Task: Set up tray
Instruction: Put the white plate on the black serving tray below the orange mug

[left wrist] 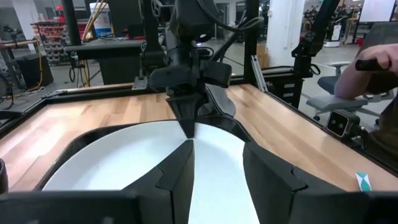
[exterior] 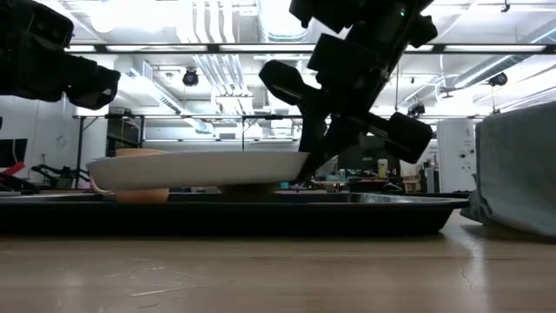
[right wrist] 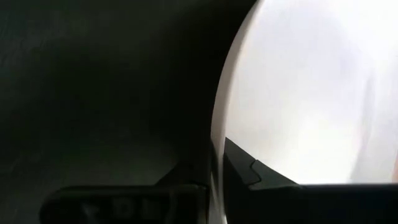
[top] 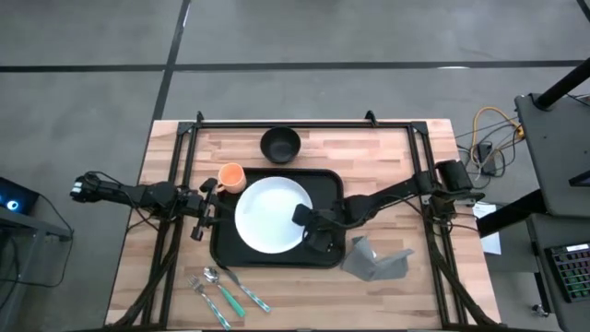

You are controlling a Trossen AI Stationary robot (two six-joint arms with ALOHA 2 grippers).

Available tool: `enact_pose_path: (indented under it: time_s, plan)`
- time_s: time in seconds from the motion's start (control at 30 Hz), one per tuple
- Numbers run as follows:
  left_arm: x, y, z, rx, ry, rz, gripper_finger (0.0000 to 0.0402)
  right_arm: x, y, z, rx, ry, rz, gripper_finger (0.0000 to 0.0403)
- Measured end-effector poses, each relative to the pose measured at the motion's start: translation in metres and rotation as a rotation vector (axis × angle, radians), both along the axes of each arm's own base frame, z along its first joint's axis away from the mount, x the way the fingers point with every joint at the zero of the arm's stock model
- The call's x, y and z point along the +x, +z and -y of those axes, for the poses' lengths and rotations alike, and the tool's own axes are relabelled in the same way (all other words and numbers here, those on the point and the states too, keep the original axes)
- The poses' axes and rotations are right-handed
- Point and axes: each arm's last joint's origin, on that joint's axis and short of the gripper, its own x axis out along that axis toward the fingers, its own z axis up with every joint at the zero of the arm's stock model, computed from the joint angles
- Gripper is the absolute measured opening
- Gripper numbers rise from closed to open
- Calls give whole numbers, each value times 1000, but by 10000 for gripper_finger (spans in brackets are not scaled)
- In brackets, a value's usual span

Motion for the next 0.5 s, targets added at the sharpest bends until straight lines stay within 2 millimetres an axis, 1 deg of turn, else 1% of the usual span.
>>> enact_pose_path:
  time_s: [0.2, 0.37, 0.5]
  plan:
    - [0, 0, 0, 0, 0, -1, 119, 2, 0, -2, 24, 92, 25, 8]
    - [0, 0, 0, 0, 0, -1, 119, 6, 0, -4, 27, 109, 57, 8]
    - [0, 0, 0, 1, 0, -4, 119, 13, -8, -5, 12, 120, 47, 8]
